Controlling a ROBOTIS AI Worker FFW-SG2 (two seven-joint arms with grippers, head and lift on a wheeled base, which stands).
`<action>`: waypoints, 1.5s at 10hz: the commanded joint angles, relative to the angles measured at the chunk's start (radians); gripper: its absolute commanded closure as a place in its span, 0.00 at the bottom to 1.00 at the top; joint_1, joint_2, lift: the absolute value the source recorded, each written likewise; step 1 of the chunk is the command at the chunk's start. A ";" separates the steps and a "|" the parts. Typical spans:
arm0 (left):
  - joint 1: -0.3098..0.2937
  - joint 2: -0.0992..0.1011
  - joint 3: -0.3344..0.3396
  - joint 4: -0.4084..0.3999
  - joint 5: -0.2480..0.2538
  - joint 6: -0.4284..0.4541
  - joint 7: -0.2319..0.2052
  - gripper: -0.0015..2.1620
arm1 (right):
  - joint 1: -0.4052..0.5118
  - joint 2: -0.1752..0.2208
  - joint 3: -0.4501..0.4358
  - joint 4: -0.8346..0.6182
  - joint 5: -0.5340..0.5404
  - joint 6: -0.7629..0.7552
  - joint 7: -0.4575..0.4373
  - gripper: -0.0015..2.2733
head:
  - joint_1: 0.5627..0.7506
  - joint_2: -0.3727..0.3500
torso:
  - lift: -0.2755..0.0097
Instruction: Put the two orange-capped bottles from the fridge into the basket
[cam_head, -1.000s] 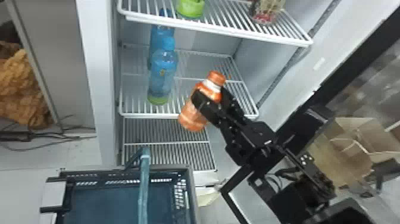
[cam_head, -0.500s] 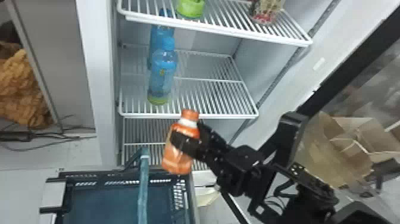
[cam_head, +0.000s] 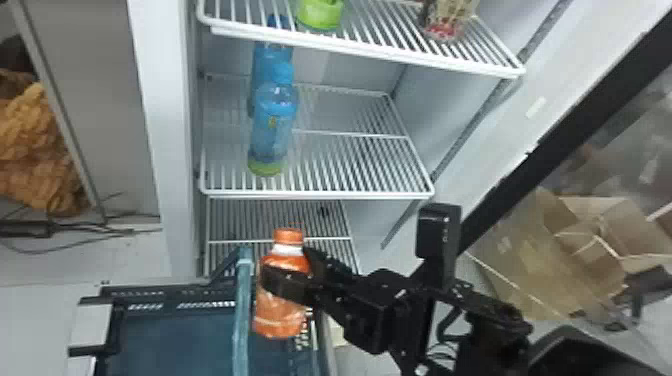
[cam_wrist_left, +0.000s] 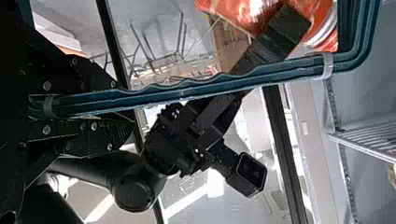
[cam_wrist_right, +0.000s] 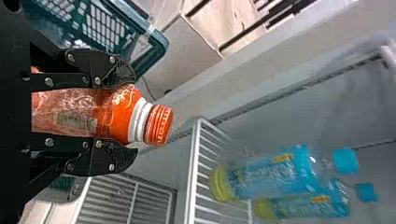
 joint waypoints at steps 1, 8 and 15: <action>-0.004 0.002 -0.002 0.000 0.000 0.000 0.000 0.55 | -0.041 -0.016 0.042 0.056 -0.030 0.034 0.016 0.39 | 0.70 0.03 | 0.14; -0.001 0.002 0.000 0.000 0.000 0.000 0.000 0.55 | -0.038 -0.028 0.044 -0.005 0.018 0.142 0.023 0.19 | 0.70 0.03 | 0.14; 0.006 -0.001 0.004 0.000 0.000 0.000 0.000 0.55 | 0.163 0.019 0.004 -0.069 0.042 -0.528 -0.140 0.19 | 0.70 0.03 | 0.14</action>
